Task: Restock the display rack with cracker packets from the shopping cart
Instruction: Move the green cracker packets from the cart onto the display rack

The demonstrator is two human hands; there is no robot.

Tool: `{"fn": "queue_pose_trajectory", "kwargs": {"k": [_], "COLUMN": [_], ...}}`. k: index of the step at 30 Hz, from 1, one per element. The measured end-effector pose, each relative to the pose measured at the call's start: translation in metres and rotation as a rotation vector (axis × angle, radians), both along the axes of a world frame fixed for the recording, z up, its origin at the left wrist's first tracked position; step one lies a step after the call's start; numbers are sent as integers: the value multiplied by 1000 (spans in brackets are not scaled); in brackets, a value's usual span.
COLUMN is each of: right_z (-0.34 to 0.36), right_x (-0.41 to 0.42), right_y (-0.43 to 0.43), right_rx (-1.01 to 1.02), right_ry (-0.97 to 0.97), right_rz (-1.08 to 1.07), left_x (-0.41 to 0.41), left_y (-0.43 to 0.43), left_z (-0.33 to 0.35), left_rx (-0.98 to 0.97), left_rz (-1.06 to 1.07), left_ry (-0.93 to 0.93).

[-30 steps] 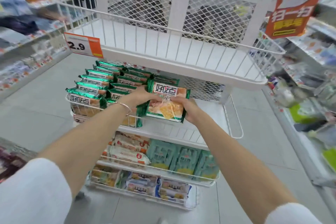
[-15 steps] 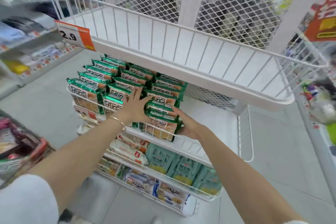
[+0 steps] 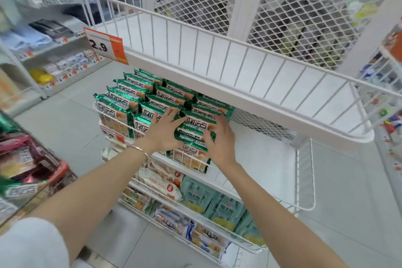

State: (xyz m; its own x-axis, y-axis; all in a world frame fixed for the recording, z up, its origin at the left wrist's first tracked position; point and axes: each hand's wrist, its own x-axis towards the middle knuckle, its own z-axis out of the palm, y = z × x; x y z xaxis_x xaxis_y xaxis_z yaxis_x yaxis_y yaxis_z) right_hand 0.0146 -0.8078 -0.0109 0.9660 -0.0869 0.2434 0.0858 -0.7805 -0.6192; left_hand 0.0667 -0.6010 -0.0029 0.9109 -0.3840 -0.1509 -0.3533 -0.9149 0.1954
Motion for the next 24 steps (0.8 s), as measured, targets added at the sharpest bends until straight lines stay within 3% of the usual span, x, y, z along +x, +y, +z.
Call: {"fn": "queue_pose_trajectory", "kwargs": {"k": [2,4,7,10,15,24], "right_z": [-9,-14,4,21,24,-12], "right_x": [-3,-3,-1,1,-3,-20], "right_y": [8,14,29,63,158,366], "right_rx": [-298,-447,-465,-519,-463,-392], "right_ry": [99,227,257,141,18,44], "right_rz": [254,275,157,55,197,566], "left_x": [-6,-7,-10,-22,-50,-125], "left_y": [8,13,24,64,163,386], "left_z": [-4,-3,10,21,30,-3], "left_rx": [81,122,76,-153,-412,-376], "left_rz": [-49,-88,-62,74,354,816], "left_ry": [-48,-37,-55,-164,-125,102]}}
